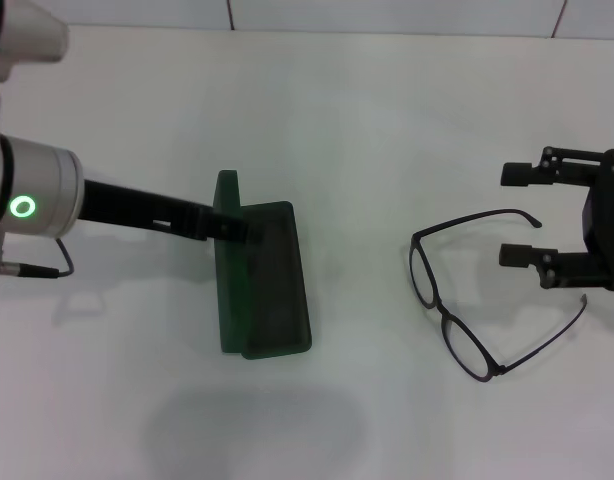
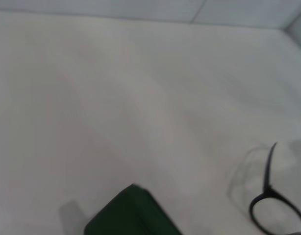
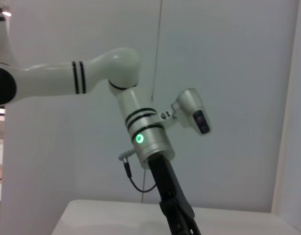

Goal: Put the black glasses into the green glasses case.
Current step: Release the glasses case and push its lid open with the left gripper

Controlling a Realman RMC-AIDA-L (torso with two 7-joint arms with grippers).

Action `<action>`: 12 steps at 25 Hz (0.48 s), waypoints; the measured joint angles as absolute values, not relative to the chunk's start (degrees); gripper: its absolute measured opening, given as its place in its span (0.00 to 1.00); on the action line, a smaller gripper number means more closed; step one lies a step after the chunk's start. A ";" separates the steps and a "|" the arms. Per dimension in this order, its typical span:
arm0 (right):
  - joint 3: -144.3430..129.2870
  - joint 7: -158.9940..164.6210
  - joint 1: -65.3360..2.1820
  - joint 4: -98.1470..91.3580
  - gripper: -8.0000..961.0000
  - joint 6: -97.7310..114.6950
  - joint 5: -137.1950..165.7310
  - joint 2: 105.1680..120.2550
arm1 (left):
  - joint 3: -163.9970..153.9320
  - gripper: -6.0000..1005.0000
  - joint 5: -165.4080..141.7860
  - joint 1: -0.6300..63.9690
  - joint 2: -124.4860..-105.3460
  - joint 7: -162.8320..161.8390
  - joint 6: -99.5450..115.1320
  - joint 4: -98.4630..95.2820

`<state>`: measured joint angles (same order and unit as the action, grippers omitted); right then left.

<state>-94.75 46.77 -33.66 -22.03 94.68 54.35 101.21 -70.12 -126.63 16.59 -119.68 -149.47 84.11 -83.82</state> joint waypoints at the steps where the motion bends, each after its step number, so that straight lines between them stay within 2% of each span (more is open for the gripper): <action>1: -94.70 46.72 -33.64 -22.02 0.74 94.74 54.53 101.19 | -70.67 0.85 -127.42 16.60 -119.69 -150.26 83.81 -83.81; 12: -93.25 46.85 -32.66 -22.18 0.73 95.77 57.83 101.70 | -75.58 0.84 -133.04 18.75 -119.54 -157.24 82.64 -83.75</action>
<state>-93.25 46.85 -32.66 -22.18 95.77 57.83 101.70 -75.58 -133.04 18.75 -119.54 -157.24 82.64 -83.75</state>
